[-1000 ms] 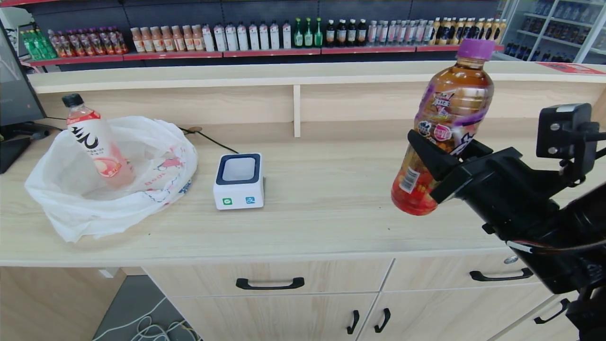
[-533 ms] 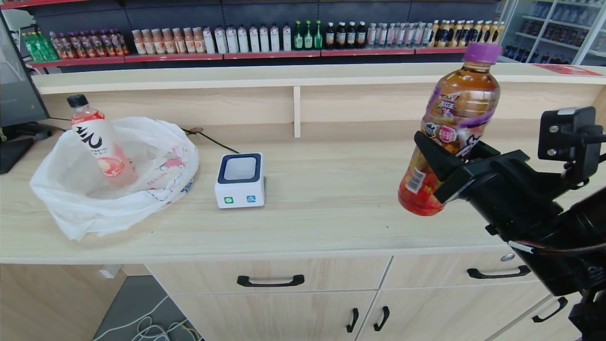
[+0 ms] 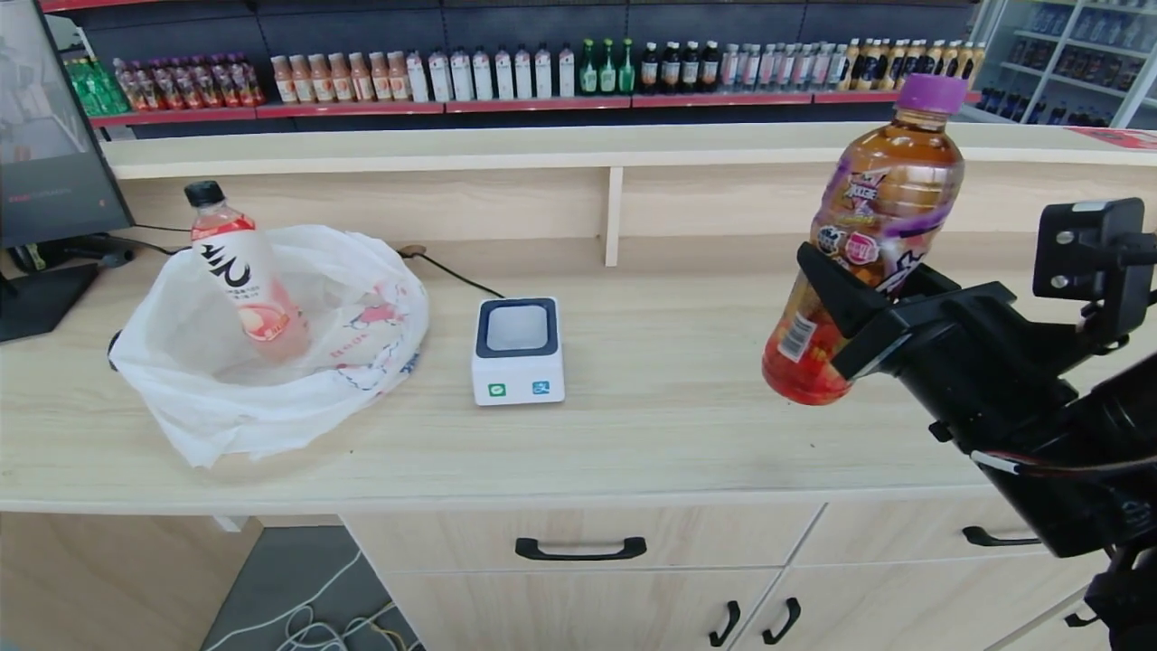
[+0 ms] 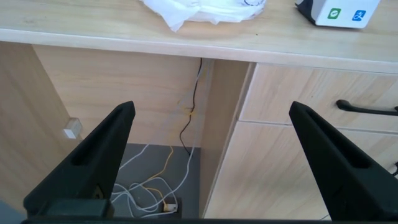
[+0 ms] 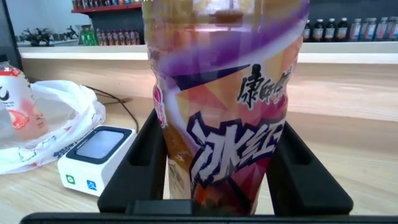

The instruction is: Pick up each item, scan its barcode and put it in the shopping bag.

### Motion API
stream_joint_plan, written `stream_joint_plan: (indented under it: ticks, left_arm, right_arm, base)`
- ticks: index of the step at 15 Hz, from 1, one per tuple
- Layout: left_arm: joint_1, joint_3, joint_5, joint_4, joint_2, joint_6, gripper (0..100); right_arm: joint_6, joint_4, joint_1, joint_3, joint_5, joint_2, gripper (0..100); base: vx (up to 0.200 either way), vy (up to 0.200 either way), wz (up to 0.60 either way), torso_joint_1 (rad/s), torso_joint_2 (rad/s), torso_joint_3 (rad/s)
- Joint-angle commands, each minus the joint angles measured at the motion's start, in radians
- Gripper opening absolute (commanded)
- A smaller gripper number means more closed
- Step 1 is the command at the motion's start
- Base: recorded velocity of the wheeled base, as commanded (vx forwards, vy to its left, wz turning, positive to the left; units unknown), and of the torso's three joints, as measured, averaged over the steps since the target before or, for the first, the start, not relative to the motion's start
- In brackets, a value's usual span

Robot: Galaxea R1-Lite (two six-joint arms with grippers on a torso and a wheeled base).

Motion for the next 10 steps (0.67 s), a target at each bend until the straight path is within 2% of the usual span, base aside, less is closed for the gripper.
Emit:
stream_joint_plan:
  ticks: [1,10]
  left_arm:
    - [0.001,0.000,0.000,0.000,0.000,-0.001,100]
    - [0.001,0.000,0.000,0.000,0.000,-0.004,100]
  right_arm:
    - [0.000,0.001,-0.002,0.000,0.002,0.001,0]
    - [0.000,0.001,0.021,-0.020,0.002,0.015,0]
  base:
    - [0.000,0.200,0.00,0.002,0.01,0.002]
    - [0.000,0.200,0.00,0.002,0.00,0.001]
